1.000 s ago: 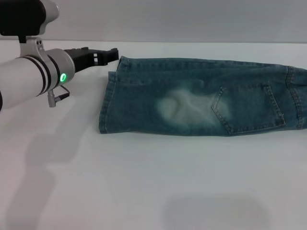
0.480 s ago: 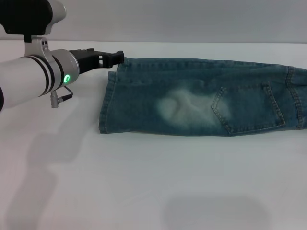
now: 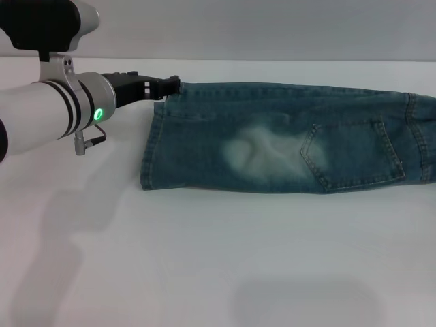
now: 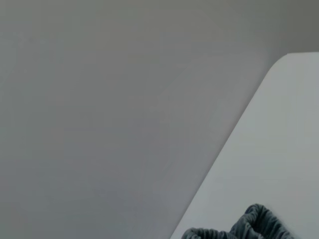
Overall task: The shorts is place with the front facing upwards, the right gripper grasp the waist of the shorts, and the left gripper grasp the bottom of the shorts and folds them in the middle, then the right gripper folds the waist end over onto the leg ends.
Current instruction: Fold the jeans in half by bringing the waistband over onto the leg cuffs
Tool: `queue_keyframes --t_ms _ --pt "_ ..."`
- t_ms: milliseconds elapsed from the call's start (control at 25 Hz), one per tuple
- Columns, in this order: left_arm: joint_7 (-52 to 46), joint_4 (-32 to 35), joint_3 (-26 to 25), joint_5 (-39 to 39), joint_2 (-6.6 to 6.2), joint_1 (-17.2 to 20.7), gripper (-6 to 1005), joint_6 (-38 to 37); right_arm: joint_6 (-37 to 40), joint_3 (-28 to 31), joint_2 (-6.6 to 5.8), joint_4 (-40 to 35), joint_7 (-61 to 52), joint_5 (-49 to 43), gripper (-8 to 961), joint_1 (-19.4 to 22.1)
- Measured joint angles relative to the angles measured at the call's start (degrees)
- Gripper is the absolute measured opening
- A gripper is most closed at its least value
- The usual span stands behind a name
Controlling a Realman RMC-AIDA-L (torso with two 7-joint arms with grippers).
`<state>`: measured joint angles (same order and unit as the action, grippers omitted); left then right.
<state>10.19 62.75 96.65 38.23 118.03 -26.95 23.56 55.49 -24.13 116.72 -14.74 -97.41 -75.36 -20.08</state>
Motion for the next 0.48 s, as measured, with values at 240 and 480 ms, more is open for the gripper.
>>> queue_keyframes --t_ms 240,480 --pt "0.01 0.0 0.04 0.0 0.01 -0.37 844 0.0 -2.2 -1.93 -0.49 0.09 -2.44 -1.48 602 -1.35" --pt "0.01 0.0 0.07 0.0 0.04 -0.71 846 -0.06 -3.39 -2.6 -0.76 0.29 -4.7 -3.64 580 -2.3"
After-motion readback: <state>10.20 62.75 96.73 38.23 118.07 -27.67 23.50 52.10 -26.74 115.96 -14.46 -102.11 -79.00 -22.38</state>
